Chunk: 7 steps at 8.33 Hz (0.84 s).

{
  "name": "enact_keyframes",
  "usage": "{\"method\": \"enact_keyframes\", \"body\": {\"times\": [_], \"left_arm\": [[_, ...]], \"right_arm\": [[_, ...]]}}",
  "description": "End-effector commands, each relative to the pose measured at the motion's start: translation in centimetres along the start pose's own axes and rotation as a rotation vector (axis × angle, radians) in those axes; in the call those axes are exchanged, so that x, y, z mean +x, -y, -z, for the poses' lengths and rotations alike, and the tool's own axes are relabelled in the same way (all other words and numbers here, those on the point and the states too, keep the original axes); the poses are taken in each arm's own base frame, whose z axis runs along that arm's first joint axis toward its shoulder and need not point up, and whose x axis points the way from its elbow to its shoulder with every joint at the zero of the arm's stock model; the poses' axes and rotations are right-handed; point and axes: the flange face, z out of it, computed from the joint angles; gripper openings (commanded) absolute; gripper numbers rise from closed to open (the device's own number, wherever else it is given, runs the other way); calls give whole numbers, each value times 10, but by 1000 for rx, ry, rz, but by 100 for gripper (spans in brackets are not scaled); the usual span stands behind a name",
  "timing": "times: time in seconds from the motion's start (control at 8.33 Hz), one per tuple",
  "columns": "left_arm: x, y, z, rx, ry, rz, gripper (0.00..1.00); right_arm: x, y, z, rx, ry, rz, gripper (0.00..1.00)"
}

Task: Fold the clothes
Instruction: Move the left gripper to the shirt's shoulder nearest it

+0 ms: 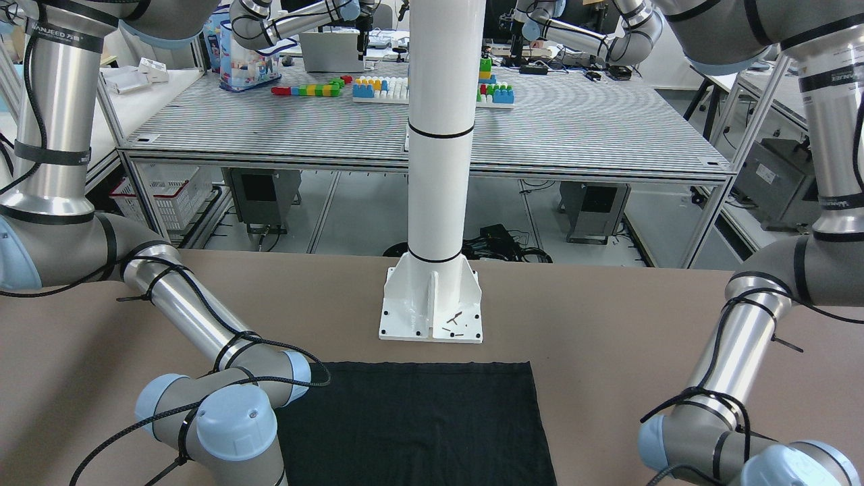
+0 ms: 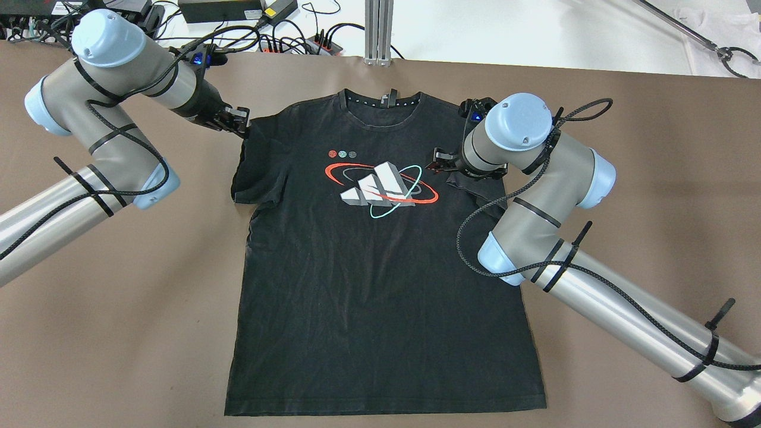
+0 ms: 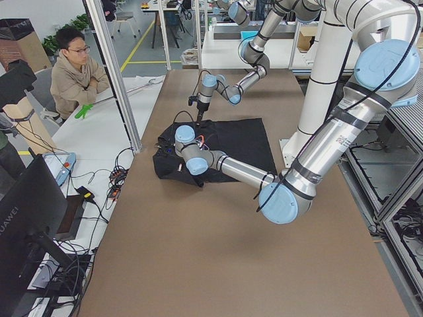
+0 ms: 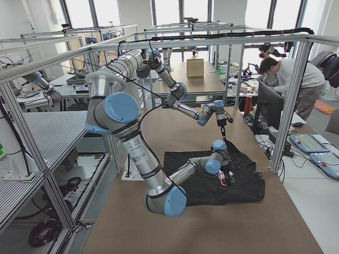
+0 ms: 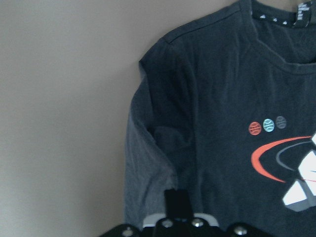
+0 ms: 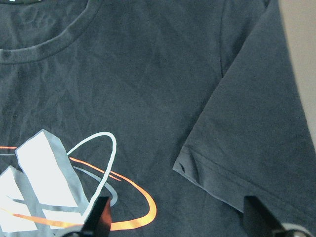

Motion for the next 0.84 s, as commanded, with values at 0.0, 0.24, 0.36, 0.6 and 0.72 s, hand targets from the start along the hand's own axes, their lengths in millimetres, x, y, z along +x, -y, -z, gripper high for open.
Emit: {"method": "enact_keyframes", "body": {"times": [0.0, 0.24, 0.36, 0.6, 0.72], "left_arm": [[127, -6, -30, 49, 46, 105, 0], [133, -3, -55, 42, 81, 130, 0], [129, 3, -64, 66, 108, 132, 0], [133, 1, -70, 73, 116, 129, 0], [136, 3, -72, 83, 122, 129, 0]], "right_arm": [[1, 0, -1, -1, -2, 5, 95], [3, 0, -3, -3, -6, 7, 95], [4, 0, -3, -3, -7, 6, 95], [2, 0, -2, -2, -5, 4, 95], [2, 0, -2, -2, -5, 4, 95]]}}
